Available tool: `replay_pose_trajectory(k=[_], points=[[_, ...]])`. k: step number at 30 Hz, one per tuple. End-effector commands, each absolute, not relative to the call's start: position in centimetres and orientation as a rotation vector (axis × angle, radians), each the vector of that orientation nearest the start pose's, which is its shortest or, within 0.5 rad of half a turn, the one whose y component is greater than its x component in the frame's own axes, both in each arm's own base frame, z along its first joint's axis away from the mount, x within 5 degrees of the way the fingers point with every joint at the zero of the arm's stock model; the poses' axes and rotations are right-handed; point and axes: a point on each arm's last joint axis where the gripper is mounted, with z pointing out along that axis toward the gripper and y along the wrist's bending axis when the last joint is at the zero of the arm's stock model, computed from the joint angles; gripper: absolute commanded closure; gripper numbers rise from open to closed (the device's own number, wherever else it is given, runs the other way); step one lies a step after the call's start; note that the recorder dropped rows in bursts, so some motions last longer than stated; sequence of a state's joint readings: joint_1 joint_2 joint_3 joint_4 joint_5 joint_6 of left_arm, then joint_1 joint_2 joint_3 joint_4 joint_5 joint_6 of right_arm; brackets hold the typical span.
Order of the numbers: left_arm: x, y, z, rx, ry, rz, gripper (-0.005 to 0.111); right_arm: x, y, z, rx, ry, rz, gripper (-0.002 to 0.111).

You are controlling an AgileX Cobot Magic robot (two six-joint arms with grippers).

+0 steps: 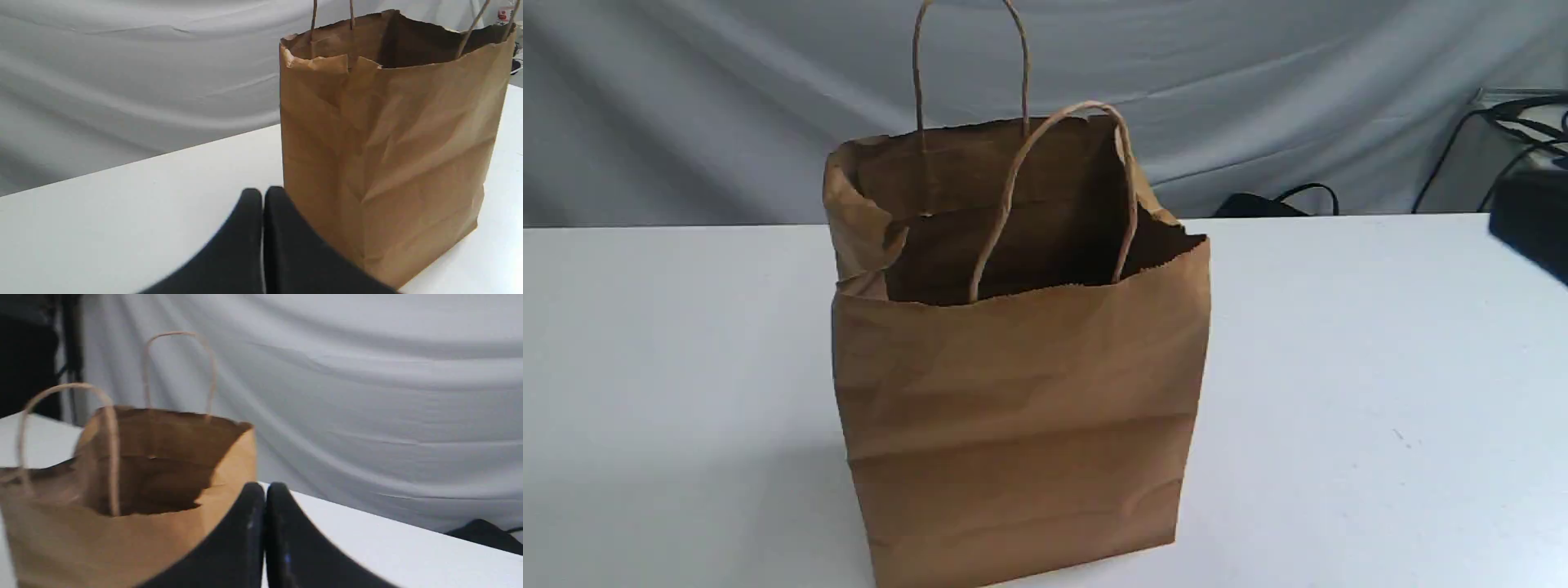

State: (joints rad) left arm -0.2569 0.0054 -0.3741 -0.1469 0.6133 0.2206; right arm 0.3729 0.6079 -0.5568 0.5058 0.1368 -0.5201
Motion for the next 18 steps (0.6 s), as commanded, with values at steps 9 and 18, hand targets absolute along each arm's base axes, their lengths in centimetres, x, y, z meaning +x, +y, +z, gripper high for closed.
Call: replay_pose_trajectory(k=[9, 18], points=[[2.0, -1.3, 27.9, 0.356, 1.675, -0.19, 0.107, 9.0, 1.4, 28.9, -0.099, 1.562, 0.141, 0.108], [2.0, -1.3, 27.9, 0.36, 1.674, -0.187, 0.107, 6.3, 0.2, 26.5, -0.015, 1.462, 0.035, 0.108]])
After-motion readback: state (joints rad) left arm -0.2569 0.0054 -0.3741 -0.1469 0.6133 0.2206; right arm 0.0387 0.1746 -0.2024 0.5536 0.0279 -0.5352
